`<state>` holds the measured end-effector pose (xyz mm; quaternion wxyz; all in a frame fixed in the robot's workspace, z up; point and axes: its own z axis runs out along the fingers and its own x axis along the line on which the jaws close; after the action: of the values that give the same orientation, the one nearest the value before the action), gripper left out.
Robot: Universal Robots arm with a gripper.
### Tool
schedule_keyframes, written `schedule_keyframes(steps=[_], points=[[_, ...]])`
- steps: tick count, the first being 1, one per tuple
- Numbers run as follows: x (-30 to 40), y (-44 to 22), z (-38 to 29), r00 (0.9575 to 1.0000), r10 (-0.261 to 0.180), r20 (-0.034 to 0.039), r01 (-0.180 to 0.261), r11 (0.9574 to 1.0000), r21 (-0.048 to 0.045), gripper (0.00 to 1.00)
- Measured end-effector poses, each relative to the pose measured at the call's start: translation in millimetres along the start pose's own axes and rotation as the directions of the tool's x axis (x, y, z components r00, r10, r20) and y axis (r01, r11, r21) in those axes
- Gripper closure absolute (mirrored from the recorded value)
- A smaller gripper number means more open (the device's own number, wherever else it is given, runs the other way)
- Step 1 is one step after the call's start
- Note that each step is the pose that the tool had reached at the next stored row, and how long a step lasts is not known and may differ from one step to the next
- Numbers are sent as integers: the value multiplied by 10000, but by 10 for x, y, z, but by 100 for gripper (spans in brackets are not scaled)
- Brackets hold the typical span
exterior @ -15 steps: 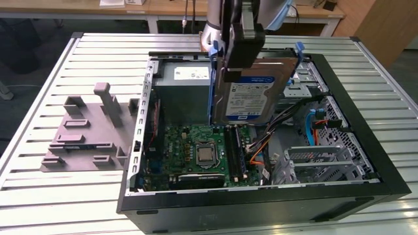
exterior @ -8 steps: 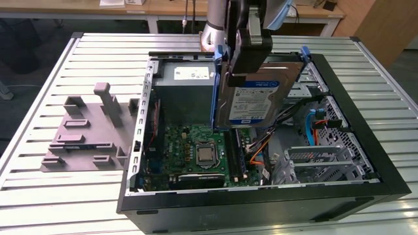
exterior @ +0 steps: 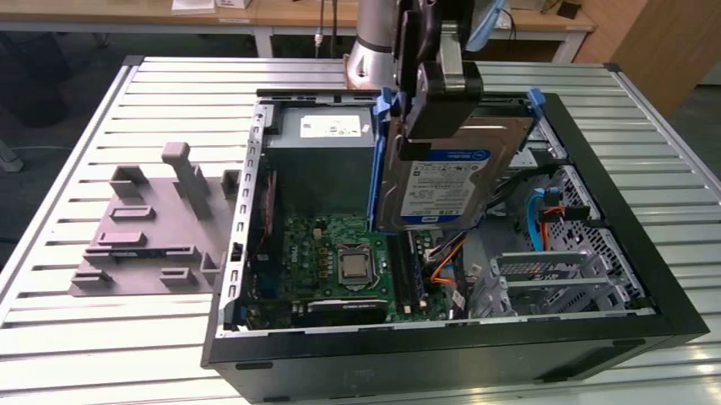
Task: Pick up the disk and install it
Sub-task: 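Insert the disk into the insertion slot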
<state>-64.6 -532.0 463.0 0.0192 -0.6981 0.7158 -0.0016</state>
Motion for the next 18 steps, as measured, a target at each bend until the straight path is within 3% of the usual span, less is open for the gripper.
schedule_keyframes(steps=[8,18], points=[[7,-157,9,10000,3,-62,-3,10000,1,64],[128,-187,17,9999,12,-134,-12,10000,3,64]])
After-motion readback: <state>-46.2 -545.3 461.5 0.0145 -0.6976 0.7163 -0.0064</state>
